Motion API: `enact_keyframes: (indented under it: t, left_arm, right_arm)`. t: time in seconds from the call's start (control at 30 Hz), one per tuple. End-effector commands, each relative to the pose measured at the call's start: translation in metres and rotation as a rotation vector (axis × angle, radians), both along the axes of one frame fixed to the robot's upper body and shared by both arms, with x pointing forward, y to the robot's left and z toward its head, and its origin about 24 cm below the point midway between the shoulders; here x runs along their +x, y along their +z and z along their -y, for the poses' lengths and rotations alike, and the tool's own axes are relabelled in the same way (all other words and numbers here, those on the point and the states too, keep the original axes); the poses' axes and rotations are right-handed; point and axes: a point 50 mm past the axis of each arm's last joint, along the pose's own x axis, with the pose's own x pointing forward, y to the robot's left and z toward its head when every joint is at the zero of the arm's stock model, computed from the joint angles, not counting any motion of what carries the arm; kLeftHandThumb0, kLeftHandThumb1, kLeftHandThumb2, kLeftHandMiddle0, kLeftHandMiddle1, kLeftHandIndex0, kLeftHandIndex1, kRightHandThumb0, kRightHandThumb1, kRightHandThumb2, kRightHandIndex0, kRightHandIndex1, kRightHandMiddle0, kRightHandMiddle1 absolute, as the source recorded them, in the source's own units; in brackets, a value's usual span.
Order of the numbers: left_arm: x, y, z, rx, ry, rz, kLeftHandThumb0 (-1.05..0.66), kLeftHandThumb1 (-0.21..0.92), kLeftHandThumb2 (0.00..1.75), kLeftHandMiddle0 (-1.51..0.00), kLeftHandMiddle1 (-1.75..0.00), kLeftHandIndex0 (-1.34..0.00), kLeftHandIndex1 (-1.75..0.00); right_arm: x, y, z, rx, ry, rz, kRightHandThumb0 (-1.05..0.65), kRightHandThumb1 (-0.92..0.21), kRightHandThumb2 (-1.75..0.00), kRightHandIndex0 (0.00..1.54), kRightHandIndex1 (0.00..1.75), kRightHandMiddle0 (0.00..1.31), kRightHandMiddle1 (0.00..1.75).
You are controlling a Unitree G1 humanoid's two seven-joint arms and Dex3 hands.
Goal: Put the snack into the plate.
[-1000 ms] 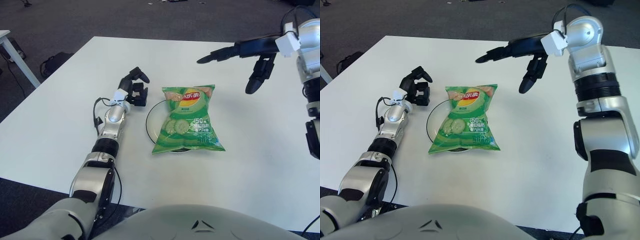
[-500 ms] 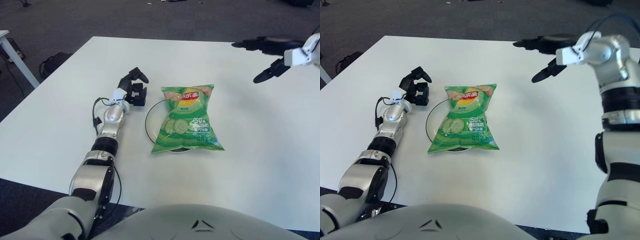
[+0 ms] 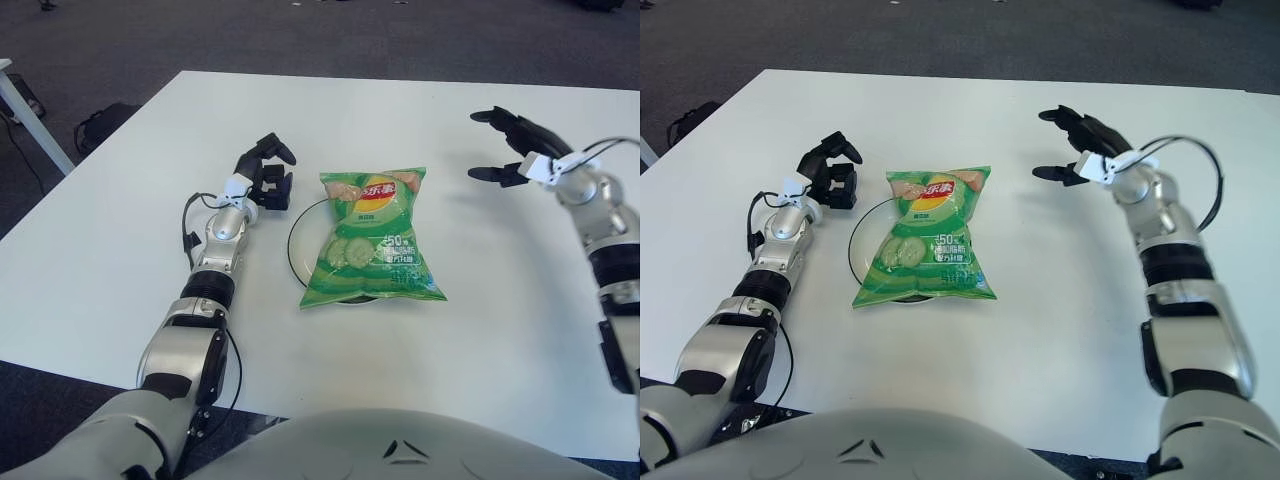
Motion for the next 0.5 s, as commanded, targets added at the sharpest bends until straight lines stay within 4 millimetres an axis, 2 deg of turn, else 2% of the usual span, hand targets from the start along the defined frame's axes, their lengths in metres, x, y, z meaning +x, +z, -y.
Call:
enact_keyframes:
  t: [0.0,0.03,0.07,0.1,0.2,0.27,0.37,0.47]
  left_arm:
    - [-0.030,-0.054,-0.004,-0.008,0.029,-0.188,-0.47,0.34,1.29,-1.20,-1.75,-0.59,-1.75]
    - [-0.030,-0.054,-0.004,-0.006,0.030,-0.188,-0.47,0.34,1.29,-1.20,-1.75,-0.59,-1.75]
    - [-0.030,-0.054,-0.004,-0.006,0.031,-0.188,-0.47,0.34,1.29,-1.20,-1.75,-0.59,-1.75]
    - [-0.030,-0.054,-0.004,-0.005,0.032,-0.188,-0.47,0.34,1.29,-1.20,-1.75,-0.59,-1.75]
    - [-0.030,-0.054,-0.004,-0.003,0.033,-0.186,-0.47,0.33,1.29,-1.20,-1.75,-0.59,-1.75]
    - [-0.030,-0.054,-0.004,-0.003,0.034,-0.186,-0.47,0.33,1.29,-1.20,-1.75,-0.59,-1.75]
    - [-0.031,-0.055,-0.004,-0.003,0.034,-0.186,-0.47,0.33,1.30,-1.20,-1.75,-0.60,-1.75]
    - [-0.031,-0.055,-0.005,-0.005,0.035,-0.188,-0.47,0.33,1.30,-1.20,-1.75,-0.60,-1.75]
  right_arm:
    - [-0.003,-0.014,0.011,0.218,-0.162,-0.003,-0.34,-0.47,-1.08,0.07,1.34,0.00,1.19]
    - [-0.004,-0.020,0.012,0.293,-0.192,-0.005,-0.33,-0.46,-1.10,0.08,1.38,0.00,1.23]
    - [-0.004,-0.024,0.012,0.337,-0.210,-0.006,-0.09,-0.60,-0.92,0.14,1.51,0.00,1.35]
    - [-0.006,-0.029,0.011,0.406,-0.234,-0.004,0.07,-0.71,-0.77,0.17,1.58,0.00,1.42]
    - [-0.008,-0.037,0.009,0.511,-0.275,-0.003,0.26,-0.72,-0.77,0.26,1.69,0.00,1.57]
    - [-0.009,-0.041,0.007,0.565,-0.296,0.000,0.31,-0.71,-0.79,0.29,1.72,0.00,1.62]
    - [-0.010,-0.044,0.005,0.626,-0.319,0.006,0.10,-0.70,-0.83,0.36,1.69,0.08,1.71]
    - [-0.012,-0.050,0.002,0.690,-0.359,0.008,0.03,-0.66,-0.89,0.42,1.65,0.13,1.73]
